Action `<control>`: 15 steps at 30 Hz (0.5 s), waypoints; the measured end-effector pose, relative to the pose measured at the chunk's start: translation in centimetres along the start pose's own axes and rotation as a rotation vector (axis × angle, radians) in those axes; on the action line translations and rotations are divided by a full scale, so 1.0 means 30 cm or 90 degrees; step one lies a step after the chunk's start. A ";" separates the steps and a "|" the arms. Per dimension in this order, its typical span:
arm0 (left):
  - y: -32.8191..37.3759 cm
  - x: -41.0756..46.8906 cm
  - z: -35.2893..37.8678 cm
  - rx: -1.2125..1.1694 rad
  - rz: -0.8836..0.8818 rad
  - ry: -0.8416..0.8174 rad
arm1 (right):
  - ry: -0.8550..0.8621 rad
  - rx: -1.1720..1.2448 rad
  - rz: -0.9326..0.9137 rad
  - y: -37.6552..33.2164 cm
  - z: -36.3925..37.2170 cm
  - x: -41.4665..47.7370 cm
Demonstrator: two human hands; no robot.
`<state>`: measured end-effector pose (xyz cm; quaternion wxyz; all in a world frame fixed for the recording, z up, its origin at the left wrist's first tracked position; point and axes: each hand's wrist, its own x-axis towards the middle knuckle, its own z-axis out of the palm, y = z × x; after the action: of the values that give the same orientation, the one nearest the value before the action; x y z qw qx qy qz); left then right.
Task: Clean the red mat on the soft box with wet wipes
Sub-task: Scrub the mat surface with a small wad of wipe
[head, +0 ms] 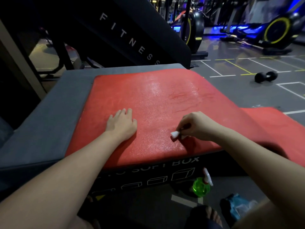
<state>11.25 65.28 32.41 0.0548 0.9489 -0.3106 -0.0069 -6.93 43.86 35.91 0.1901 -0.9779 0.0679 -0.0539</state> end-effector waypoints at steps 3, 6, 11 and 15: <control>0.014 0.018 -0.005 -0.015 -0.003 0.020 | 0.073 -0.005 0.039 0.015 0.036 0.096; 0.019 0.045 -0.005 -0.022 0.001 0.036 | 0.131 0.009 0.062 0.039 0.060 0.197; -0.003 0.102 -0.003 -0.018 0.013 0.085 | 0.200 -0.010 0.097 0.079 0.091 0.336; -0.036 0.164 0.004 -0.044 0.056 0.146 | 0.094 -0.014 0.139 0.079 0.047 0.401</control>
<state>15.85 63.24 32.27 0.1231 0.9265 -0.3431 0.0930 4.85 40.34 34.66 0.1790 -0.9601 0.1880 -0.1044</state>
